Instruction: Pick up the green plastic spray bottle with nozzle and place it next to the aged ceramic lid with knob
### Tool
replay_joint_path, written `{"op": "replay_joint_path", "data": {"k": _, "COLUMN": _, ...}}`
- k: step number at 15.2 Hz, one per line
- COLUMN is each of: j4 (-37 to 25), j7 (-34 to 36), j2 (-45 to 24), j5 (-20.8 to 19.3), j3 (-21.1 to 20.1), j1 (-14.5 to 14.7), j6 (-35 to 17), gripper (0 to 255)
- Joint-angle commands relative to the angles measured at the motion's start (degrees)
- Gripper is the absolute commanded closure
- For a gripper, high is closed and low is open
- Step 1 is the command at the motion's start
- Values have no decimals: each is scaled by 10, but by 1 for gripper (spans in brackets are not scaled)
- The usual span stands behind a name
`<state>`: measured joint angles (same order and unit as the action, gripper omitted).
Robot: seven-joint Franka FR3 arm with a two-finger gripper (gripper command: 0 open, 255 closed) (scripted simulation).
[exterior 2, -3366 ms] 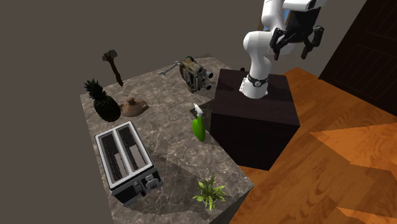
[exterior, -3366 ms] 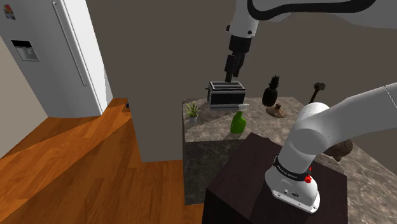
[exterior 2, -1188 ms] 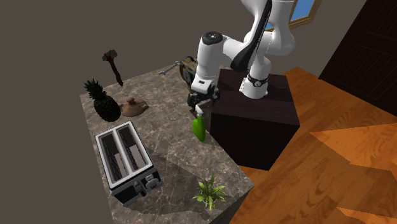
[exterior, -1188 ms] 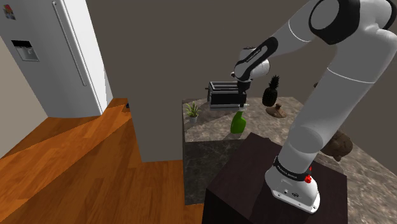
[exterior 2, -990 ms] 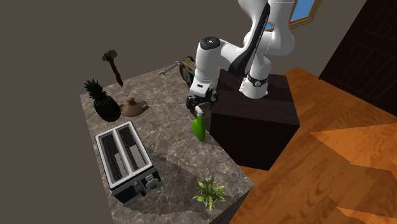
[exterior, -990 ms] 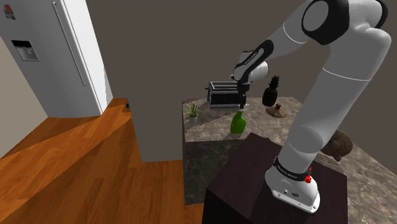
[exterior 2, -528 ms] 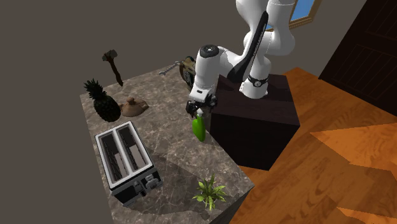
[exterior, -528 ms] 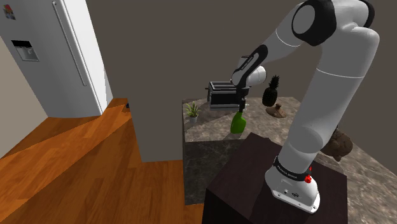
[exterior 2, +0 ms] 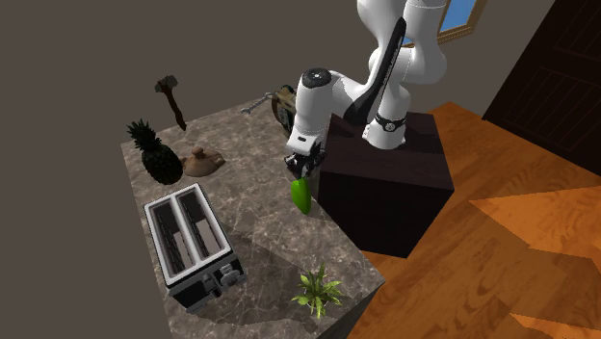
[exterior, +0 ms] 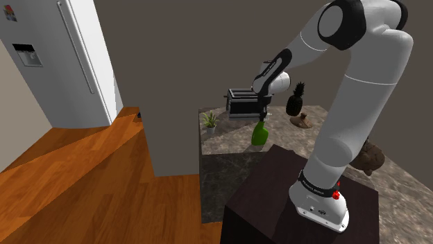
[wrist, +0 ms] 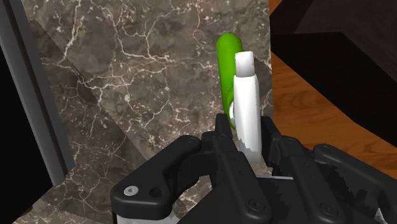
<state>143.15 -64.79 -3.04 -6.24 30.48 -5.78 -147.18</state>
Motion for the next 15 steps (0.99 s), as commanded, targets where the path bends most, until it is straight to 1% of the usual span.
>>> {"op": "replay_joint_path", "data": {"k": 1, "j4": 0, "j7": 0, "j2": 0, "j5": 0, "j3": 0, "j1": 0, "j6": 0, "gripper": 255}}
{"op": "replay_joint_path", "data": {"k": 7, "j4": 0, "j7": 0, "j2": 0, "j5": 0, "j3": 0, "j1": 0, "j6": 0, "gripper": 255}}
{"op": "replay_joint_path", "data": {"k": 15, "j4": -14, "j7": 25, "j2": 61, "j5": -39, "j3": 1, "j1": 1, "j6": 70, "gripper": 255}}
